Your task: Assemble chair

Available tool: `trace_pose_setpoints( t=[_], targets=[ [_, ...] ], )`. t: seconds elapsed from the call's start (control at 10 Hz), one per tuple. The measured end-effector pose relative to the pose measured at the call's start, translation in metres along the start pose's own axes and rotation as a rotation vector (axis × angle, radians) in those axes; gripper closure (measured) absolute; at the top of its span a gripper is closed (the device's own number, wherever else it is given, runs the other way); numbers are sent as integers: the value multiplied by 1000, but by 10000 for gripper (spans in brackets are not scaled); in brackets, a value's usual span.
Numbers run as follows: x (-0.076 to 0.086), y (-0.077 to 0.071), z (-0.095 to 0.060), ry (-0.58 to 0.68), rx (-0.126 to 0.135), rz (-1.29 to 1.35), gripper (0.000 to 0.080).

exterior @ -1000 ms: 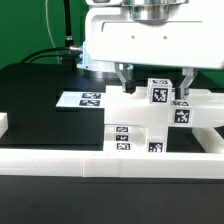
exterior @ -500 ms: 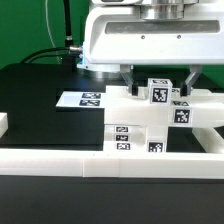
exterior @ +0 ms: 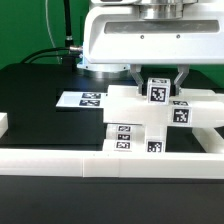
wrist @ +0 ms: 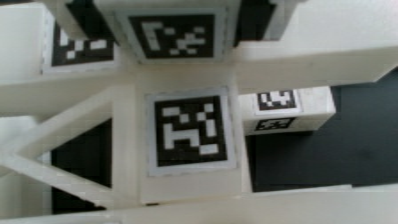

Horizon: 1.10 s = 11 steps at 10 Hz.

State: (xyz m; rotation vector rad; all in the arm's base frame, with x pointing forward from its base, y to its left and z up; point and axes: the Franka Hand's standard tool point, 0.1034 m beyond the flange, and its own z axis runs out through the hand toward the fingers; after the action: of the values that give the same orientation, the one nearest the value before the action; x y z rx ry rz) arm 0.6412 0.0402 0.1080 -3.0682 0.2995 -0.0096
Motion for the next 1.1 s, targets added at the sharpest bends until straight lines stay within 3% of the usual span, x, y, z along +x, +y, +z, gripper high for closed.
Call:
trace_pose_setpoints(
  t=[0.3,0.7,0.8,0.9,1.0,1.1],
  targets=[
    [-2,-3,1,-2,9,267,522],
    [-2,-4,2,2,14,438,528],
    [-1,-4,1,4,15,434,476],
    [-3,-4,-7,12,22,431,310],
    [-9,-3,-13,12,27,425,310],
    [-20,-7,-21,11,29,416,180]
  ],
)
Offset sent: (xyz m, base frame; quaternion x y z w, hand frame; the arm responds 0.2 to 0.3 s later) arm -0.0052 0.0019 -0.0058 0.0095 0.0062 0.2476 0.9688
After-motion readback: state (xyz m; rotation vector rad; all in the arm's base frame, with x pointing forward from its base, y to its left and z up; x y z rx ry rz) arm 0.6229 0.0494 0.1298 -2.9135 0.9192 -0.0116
